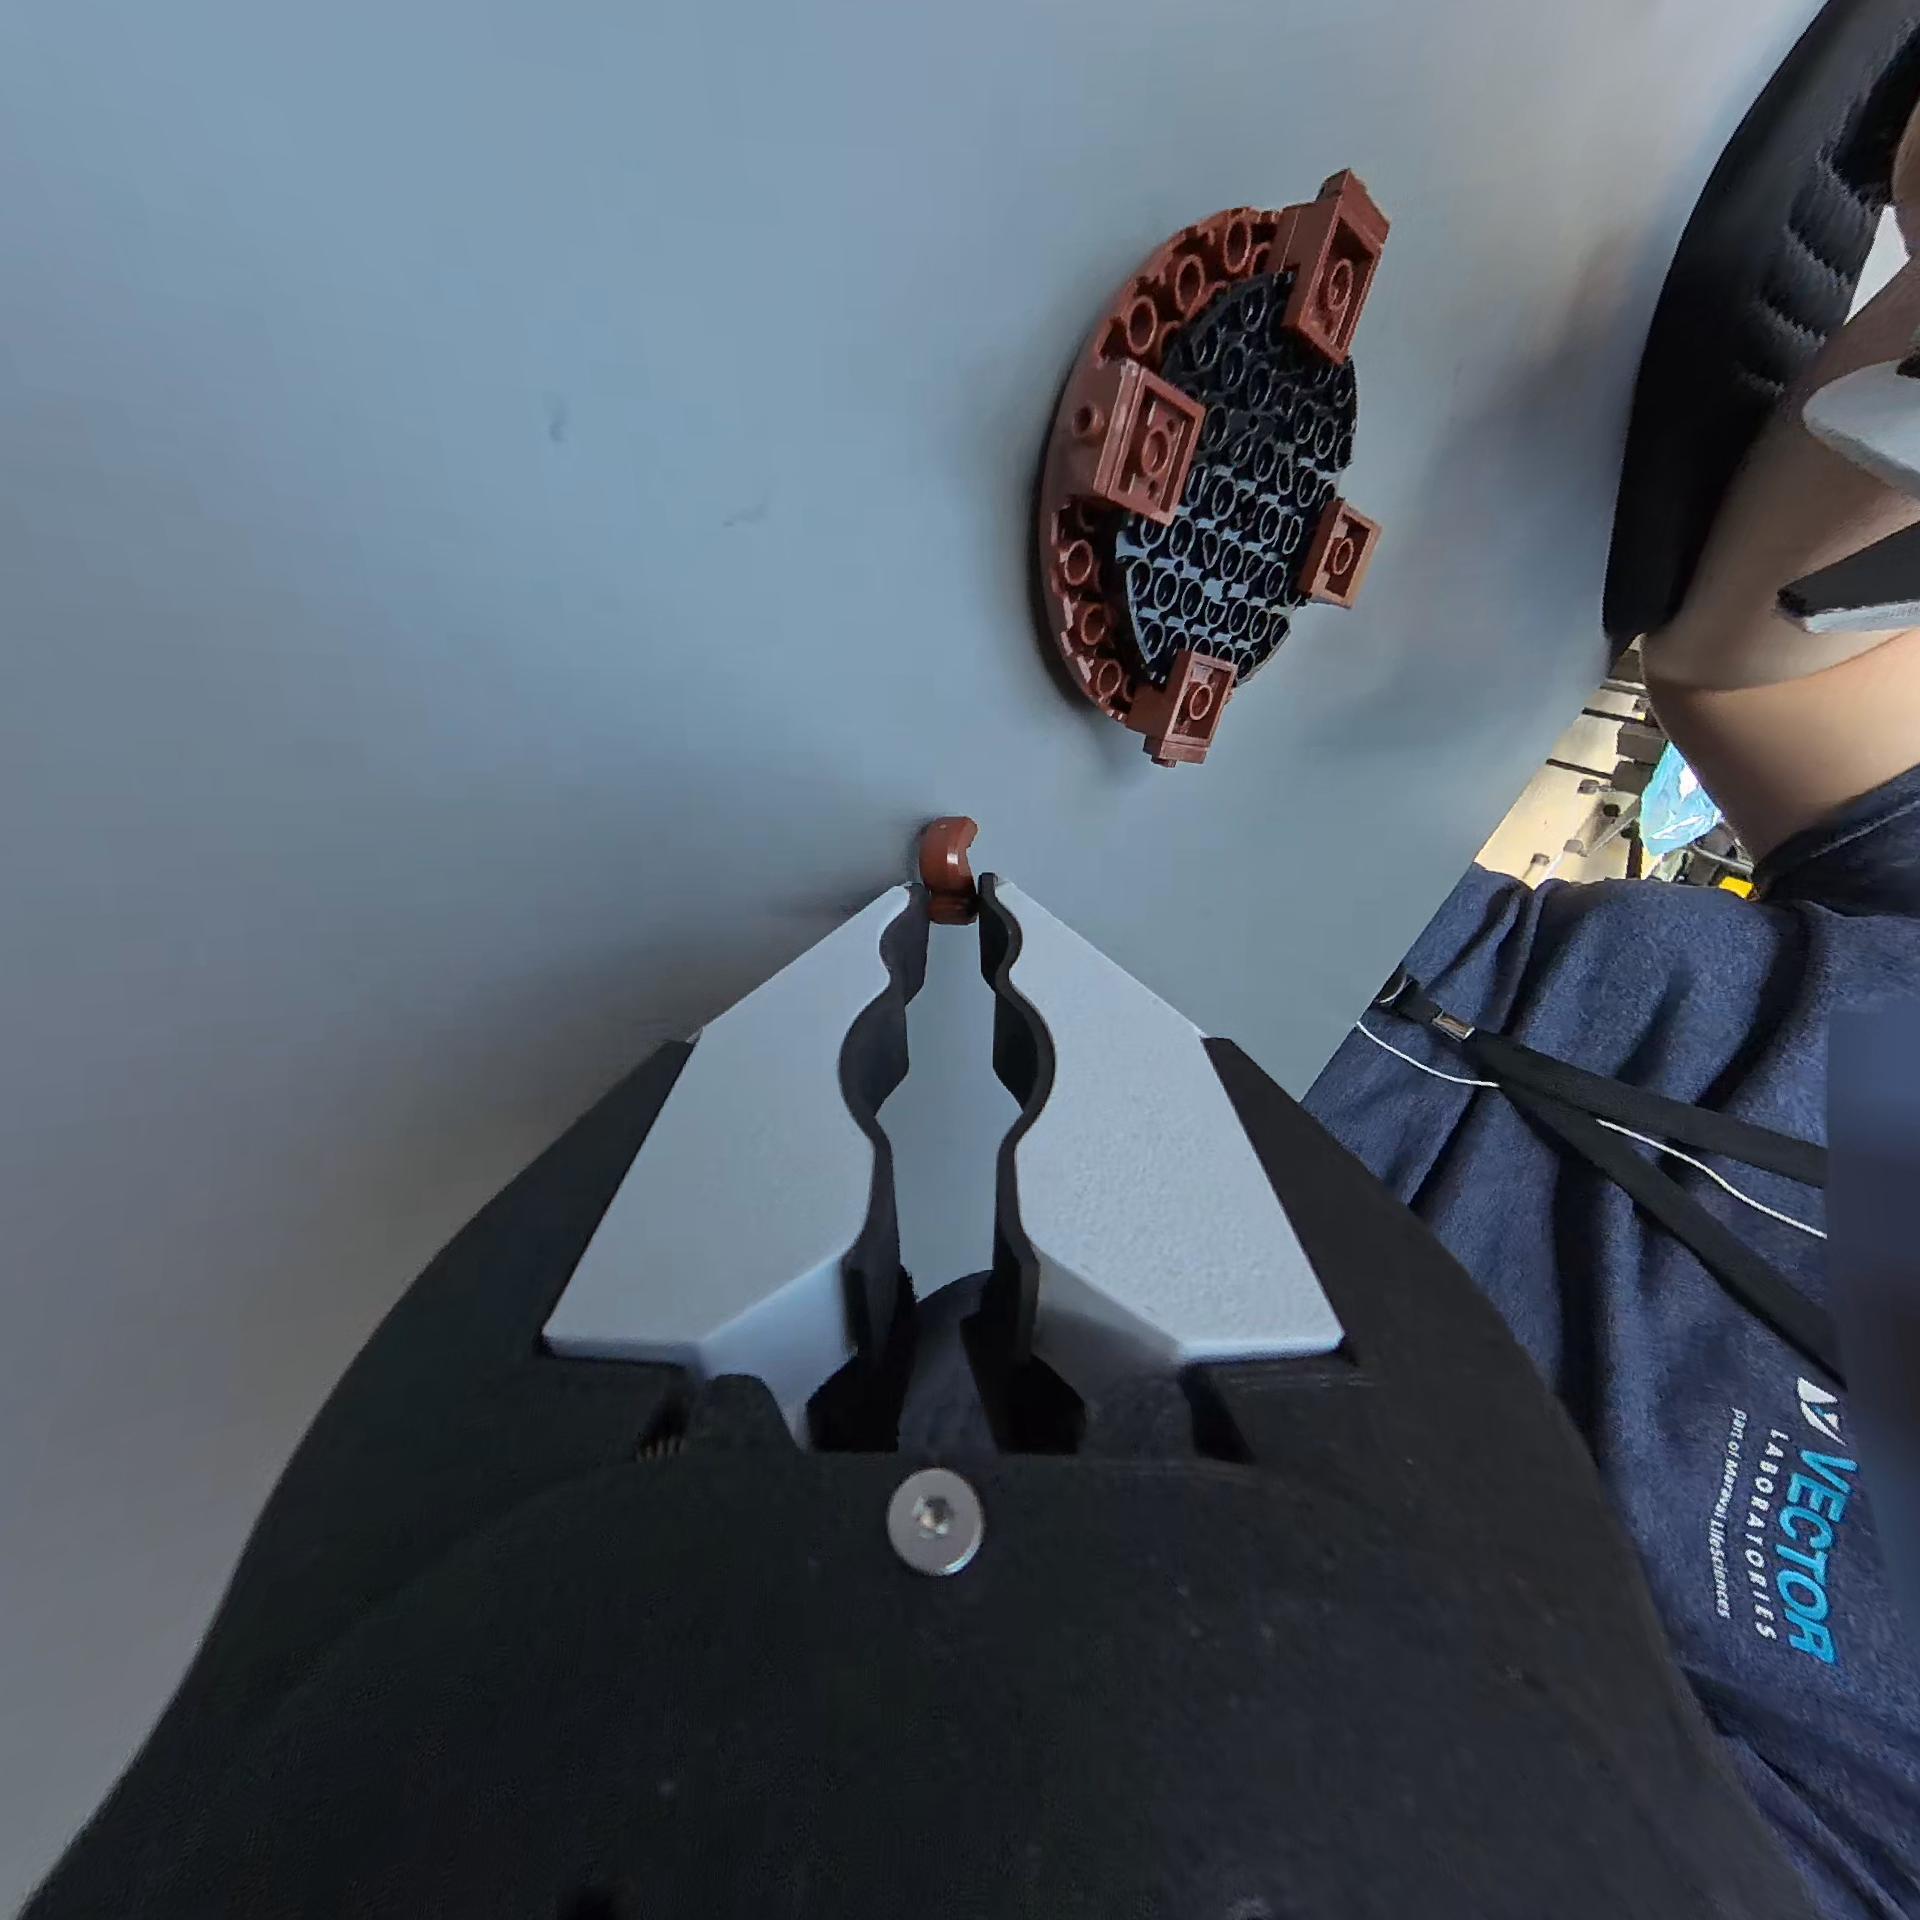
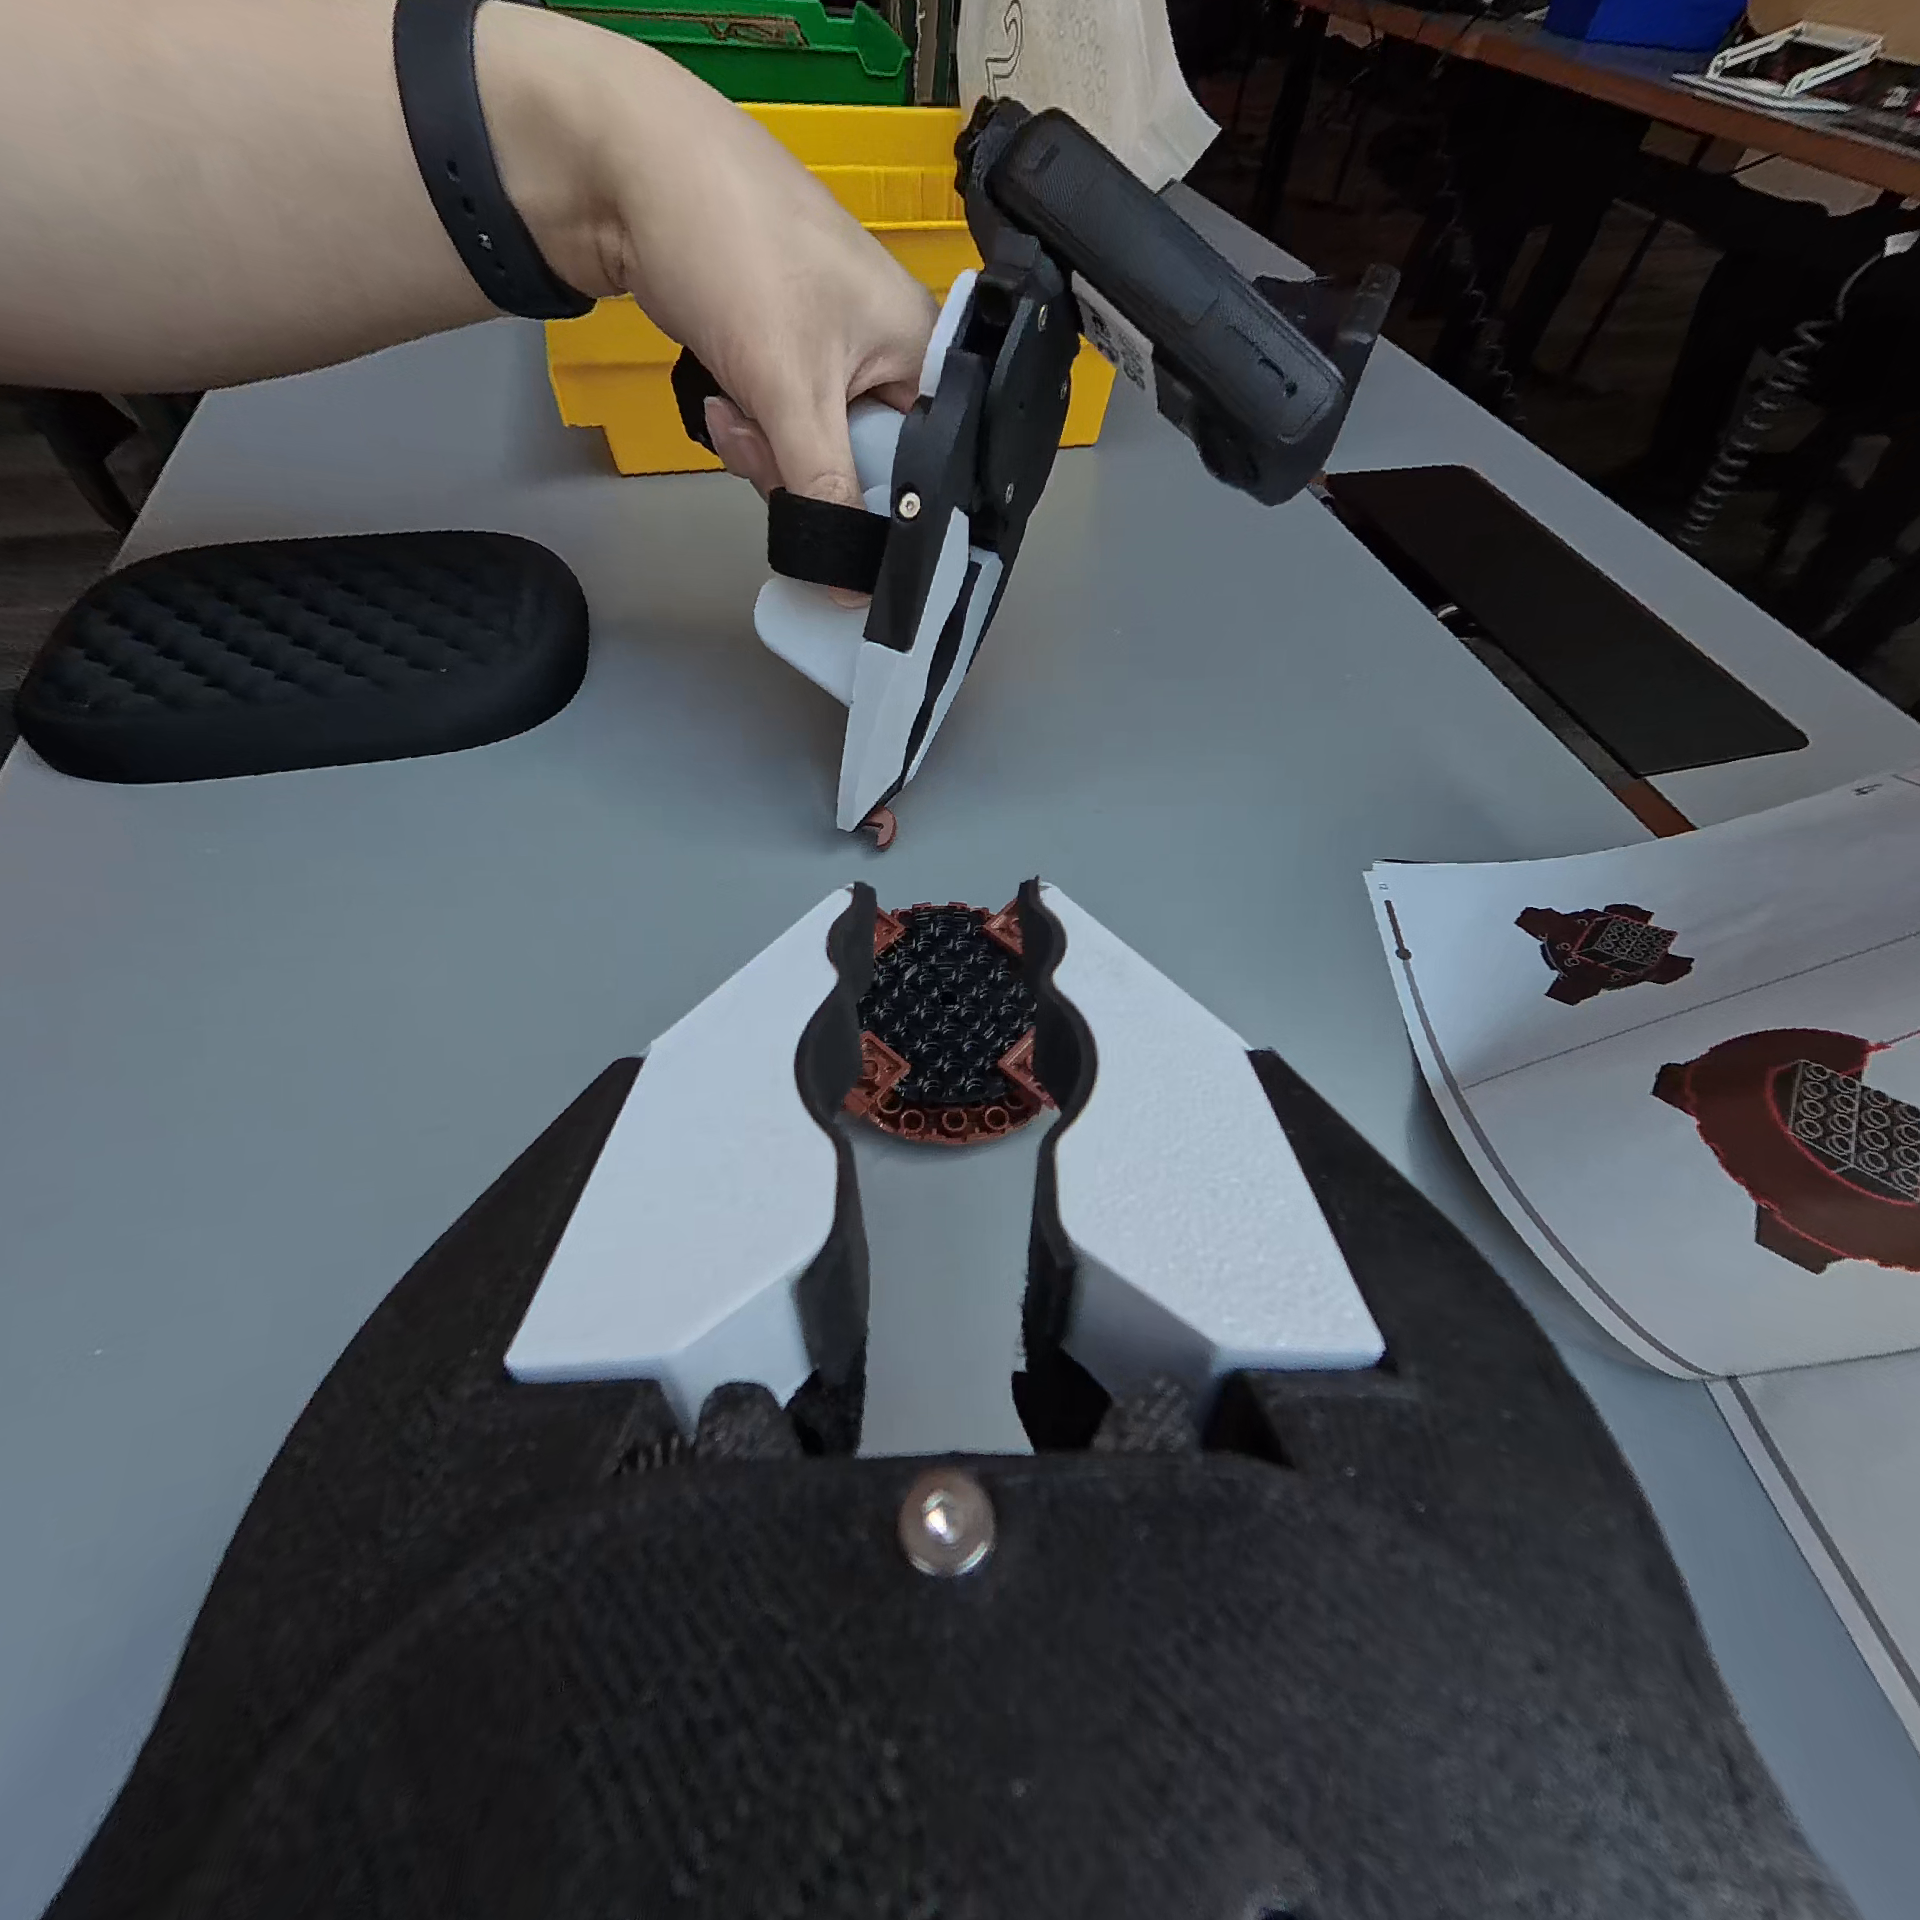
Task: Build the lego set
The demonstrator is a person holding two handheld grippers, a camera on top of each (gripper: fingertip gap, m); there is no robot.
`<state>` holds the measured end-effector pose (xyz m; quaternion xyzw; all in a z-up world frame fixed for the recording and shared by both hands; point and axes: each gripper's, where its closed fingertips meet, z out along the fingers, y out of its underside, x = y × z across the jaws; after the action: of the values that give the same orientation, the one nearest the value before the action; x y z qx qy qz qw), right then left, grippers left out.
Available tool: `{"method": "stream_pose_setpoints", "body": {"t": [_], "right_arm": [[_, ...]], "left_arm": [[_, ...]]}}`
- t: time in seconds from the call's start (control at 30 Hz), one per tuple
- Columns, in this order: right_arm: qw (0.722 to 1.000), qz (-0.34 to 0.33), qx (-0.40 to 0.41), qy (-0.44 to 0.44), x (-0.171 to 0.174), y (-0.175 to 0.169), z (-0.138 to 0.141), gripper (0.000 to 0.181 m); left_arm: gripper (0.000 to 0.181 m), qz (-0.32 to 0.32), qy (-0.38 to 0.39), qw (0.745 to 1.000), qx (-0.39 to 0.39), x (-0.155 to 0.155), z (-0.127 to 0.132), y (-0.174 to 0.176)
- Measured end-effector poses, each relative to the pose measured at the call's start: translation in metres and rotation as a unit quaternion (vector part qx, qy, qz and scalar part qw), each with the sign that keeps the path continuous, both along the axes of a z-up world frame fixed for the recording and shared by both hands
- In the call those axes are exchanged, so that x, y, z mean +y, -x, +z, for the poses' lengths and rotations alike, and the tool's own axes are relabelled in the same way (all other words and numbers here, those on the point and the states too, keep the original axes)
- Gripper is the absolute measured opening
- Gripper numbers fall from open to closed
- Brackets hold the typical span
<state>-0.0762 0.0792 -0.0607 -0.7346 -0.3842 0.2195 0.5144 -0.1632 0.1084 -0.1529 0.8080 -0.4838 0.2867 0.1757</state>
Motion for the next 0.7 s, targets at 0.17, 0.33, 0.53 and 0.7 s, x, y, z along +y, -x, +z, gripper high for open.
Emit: {"method": "stream_pose_setpoints", "body": {"t": [0.17, 0.33, 0.53, 0.7], "right_arm": [[1.000, -0.001, 0.009, -0.016, -0.001, -0.002, 0.009, 0.027], [1.000, -0.001, 0.009, -0.015, -0.001, -0.004, 0.008, 0.027], [1.000, 0.004, 0.008, -0.023, -0.003, -0.004, 0.011, 0.027], [0.999, 0.008, 0.004, -0.035, -0.005, -0.001, 0.012, 0.027]], "left_arm": [[0.007, 0.006, 0.010, 1.000, 0.028, -0.001, 0.000, -0.002], [0.014, 0.019, 0.016, 0.999, 0.048, -0.002, 0.002, -0.005], [0.026, 0.008, -0.040, 0.996, 0.075, 0.002, 0.005, -0.003], [0.024, 0.030, -0.106, 0.993, 0.028, 0.011, 0.027, -0.008]]}}
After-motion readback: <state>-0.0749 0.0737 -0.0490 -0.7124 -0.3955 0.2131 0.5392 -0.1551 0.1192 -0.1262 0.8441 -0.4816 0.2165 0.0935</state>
